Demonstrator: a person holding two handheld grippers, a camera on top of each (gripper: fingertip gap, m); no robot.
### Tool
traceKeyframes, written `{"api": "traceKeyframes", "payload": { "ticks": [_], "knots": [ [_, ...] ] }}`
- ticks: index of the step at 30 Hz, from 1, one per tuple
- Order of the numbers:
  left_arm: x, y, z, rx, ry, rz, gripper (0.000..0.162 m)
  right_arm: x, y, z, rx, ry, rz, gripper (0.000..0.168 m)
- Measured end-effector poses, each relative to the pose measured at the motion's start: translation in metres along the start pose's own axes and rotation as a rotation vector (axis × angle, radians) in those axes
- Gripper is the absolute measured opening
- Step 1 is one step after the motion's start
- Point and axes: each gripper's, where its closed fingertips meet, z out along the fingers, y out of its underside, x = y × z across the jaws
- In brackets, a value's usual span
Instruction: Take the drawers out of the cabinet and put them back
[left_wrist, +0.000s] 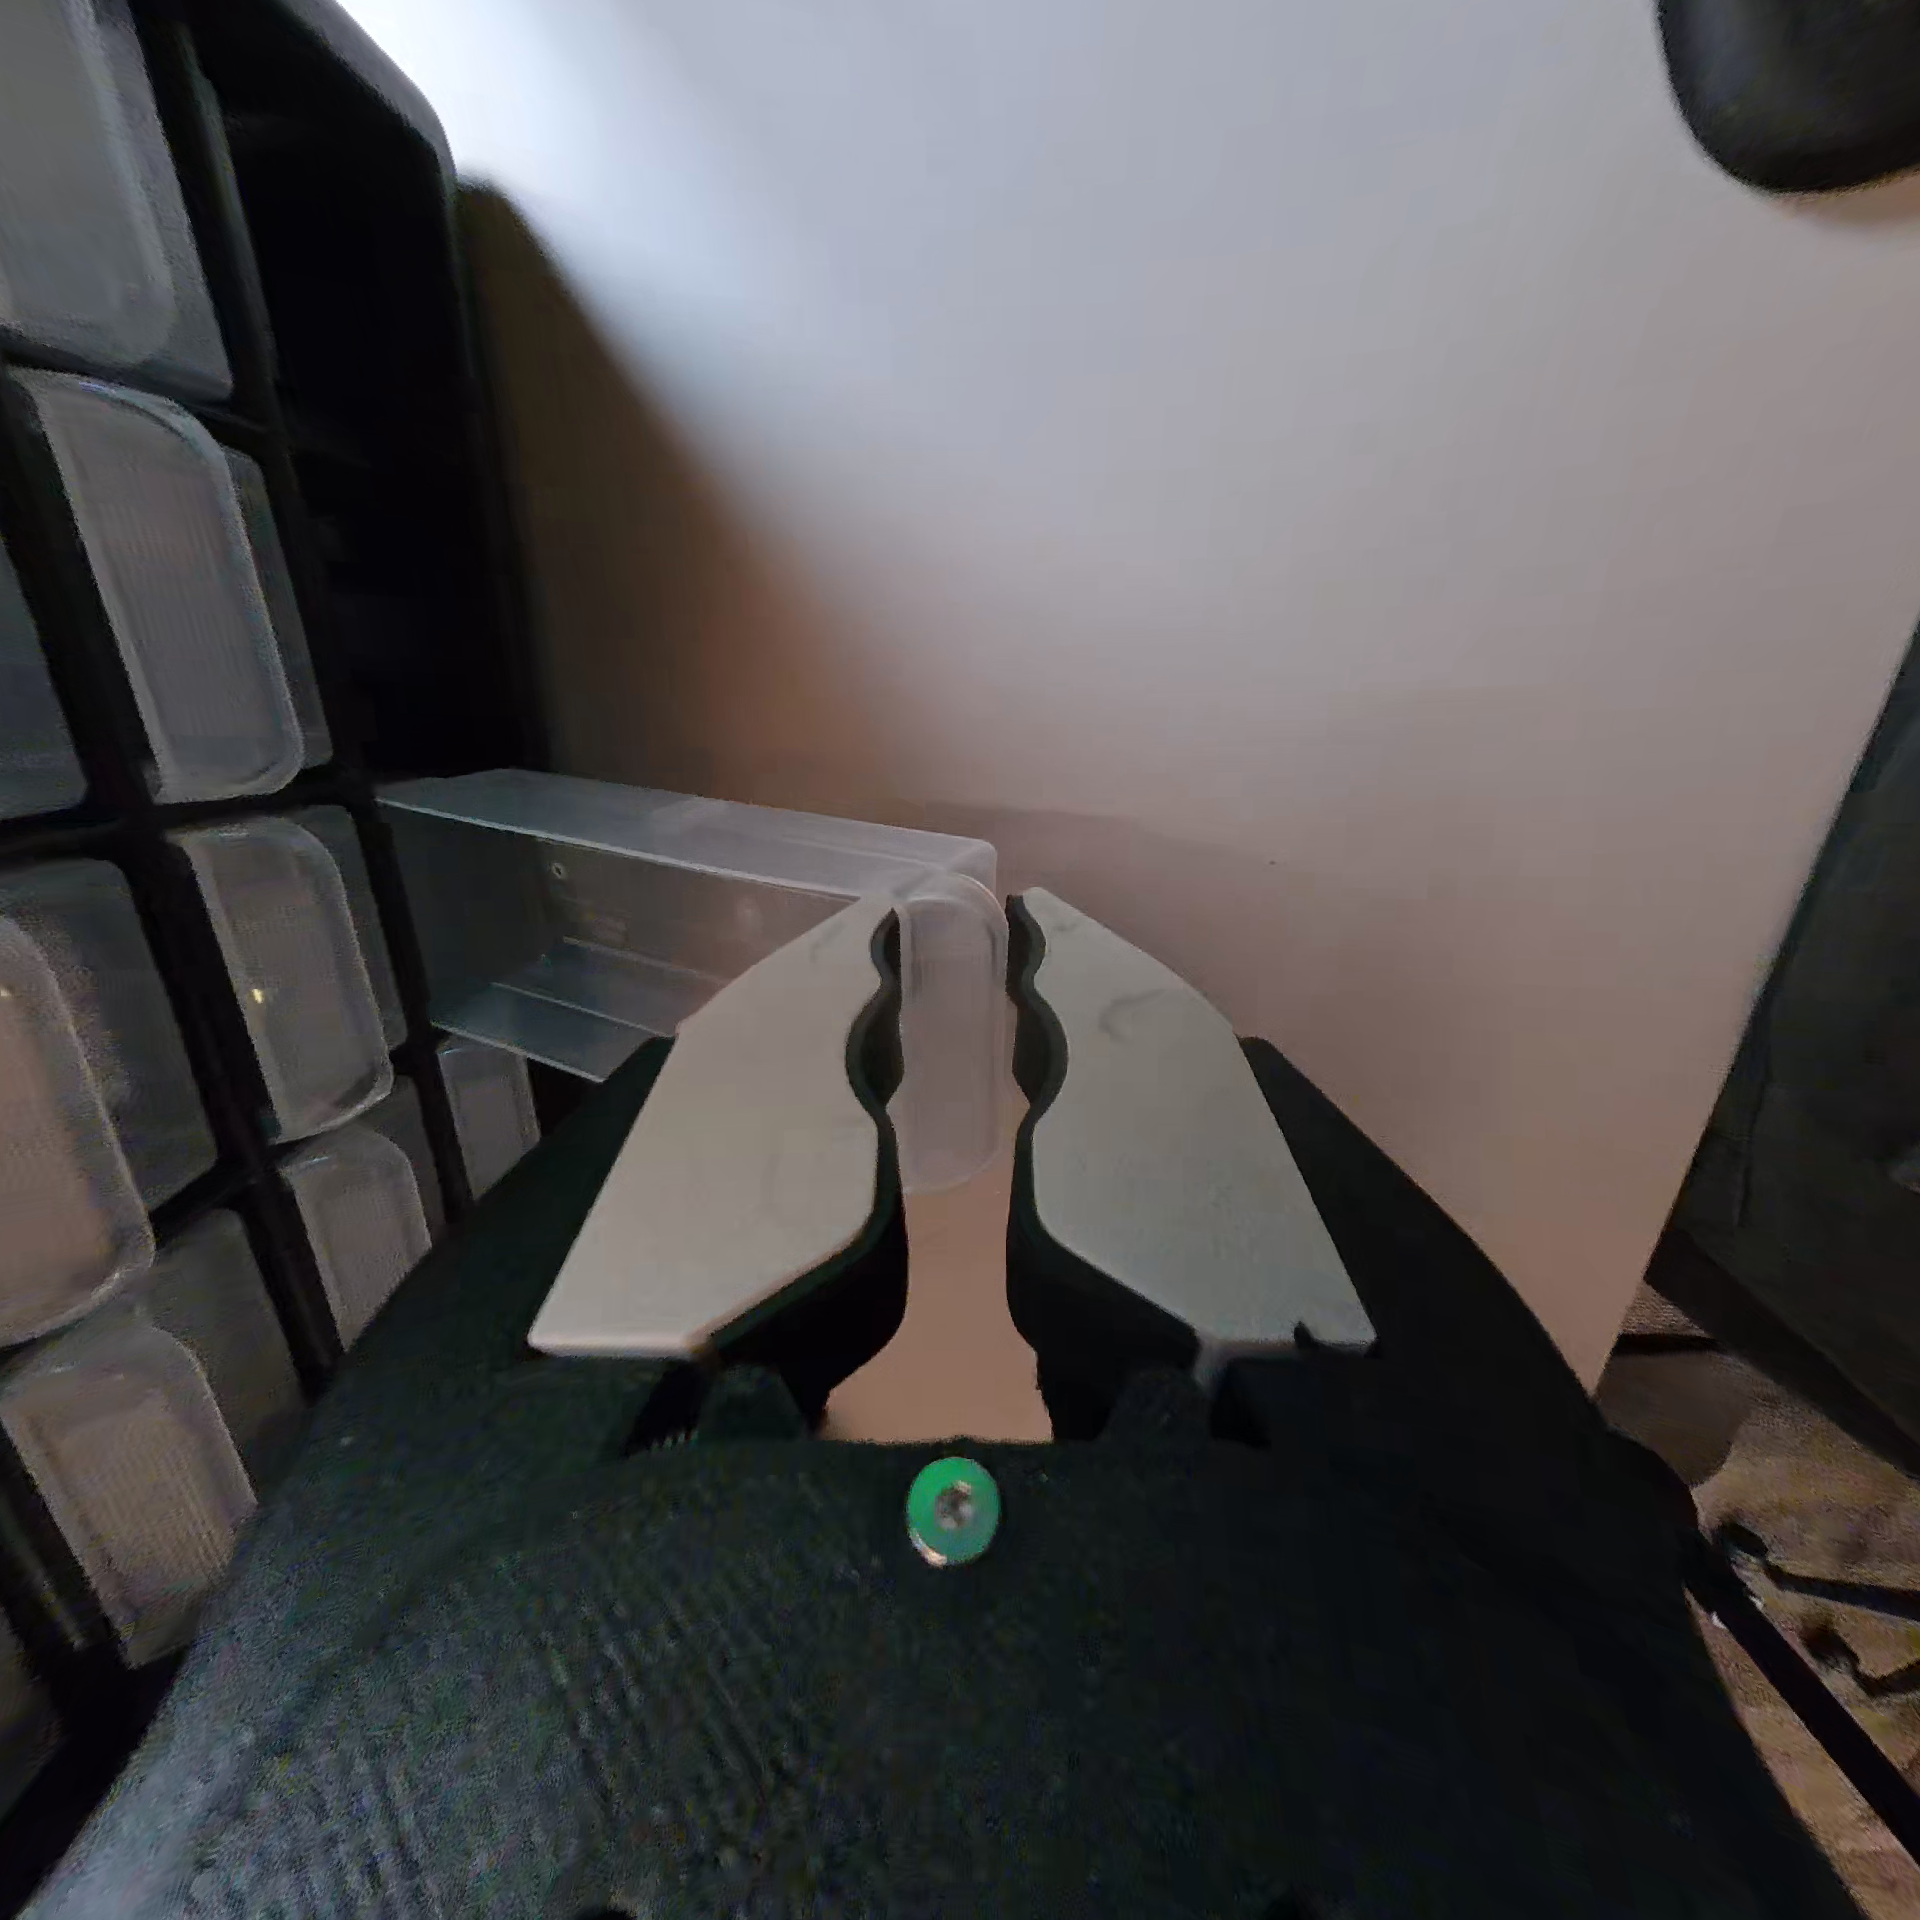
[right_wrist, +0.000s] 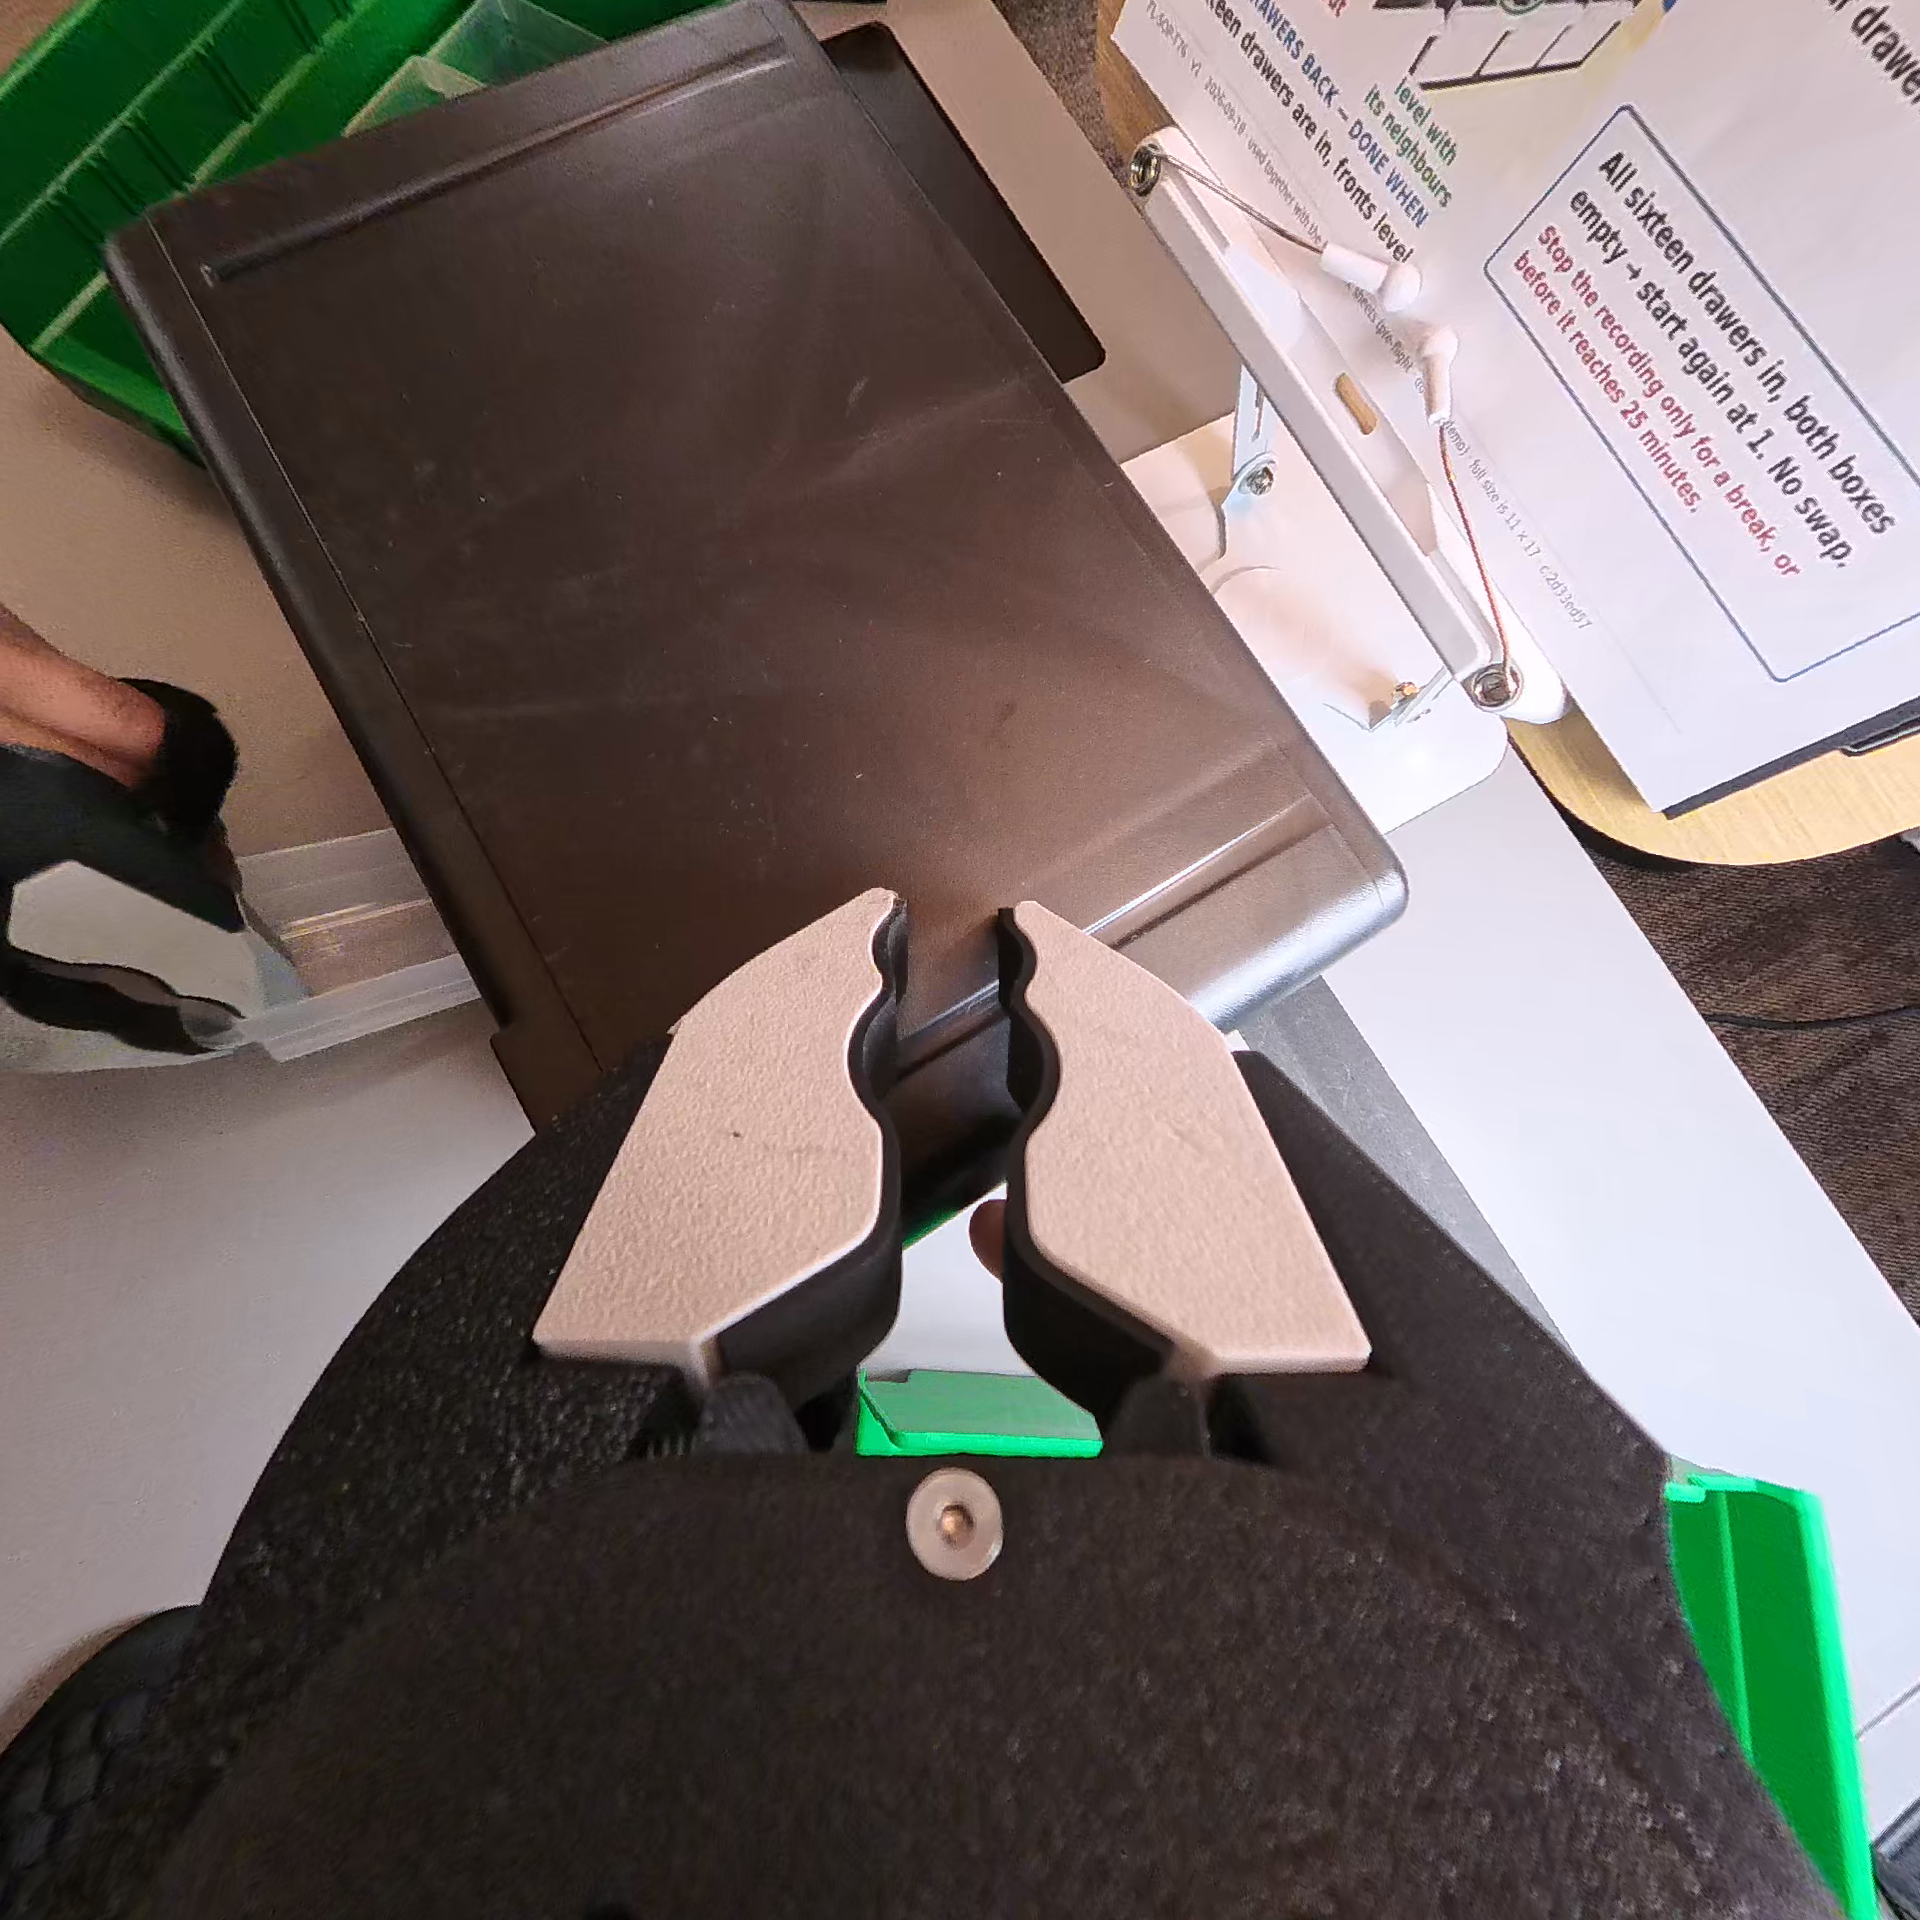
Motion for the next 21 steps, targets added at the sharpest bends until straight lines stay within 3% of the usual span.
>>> {"api": "traceKeyframes", "payload": {
  "ticks": [15, 21],
  "knots": [
    [-0.006, 0.001, 0.040, -0.041, -0.238, 0.181, 0.019, 0.000, 0.000, 0.000, 0.006, 0.006, 0.001, 0.016],
    [-0.043, 0.018, 0.057, -0.058, -0.530, 0.325, 0.020, 0.000, 0.000, 0.000, 0.001, 0.005, 0.001, 0.016]
  ]
}}
